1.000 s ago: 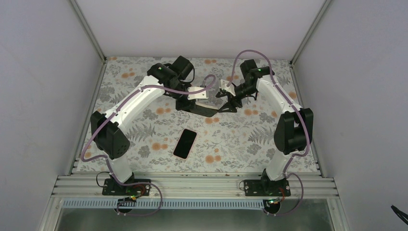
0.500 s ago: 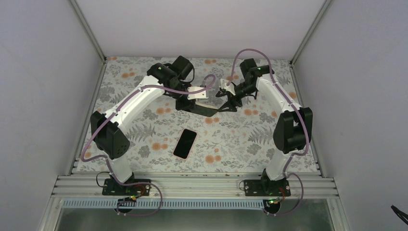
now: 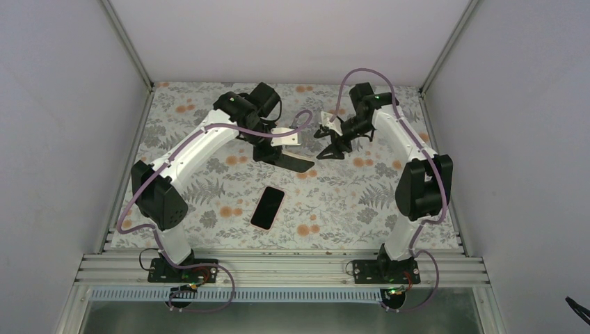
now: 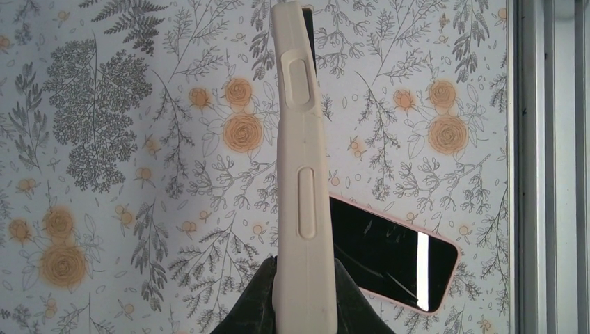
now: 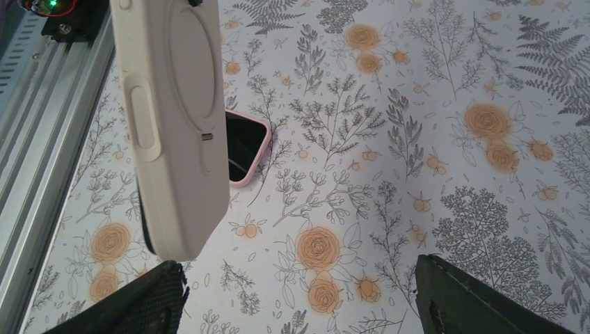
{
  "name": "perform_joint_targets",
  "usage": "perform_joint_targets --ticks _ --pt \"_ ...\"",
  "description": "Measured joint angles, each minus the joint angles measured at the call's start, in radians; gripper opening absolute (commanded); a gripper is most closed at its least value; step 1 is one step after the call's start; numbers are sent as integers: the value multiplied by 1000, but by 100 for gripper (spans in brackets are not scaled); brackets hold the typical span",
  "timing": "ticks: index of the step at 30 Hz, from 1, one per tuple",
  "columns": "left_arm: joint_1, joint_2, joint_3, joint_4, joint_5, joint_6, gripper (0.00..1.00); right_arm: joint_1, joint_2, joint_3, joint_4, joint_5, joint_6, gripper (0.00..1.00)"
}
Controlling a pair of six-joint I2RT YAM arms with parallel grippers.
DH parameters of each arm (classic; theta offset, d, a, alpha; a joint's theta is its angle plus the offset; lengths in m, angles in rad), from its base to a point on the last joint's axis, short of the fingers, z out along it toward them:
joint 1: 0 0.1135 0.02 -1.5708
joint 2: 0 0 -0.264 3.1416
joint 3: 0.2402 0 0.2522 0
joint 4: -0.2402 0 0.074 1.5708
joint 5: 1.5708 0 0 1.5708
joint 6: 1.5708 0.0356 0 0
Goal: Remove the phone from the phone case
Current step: Remove the phone case from the phone.
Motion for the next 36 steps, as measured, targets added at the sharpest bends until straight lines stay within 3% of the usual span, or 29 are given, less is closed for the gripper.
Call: perform_joint_targets --ticks 36 --pt "-6 32 52 -13 -9 -1 2 -11 -27 -71 41 8 -6 76"
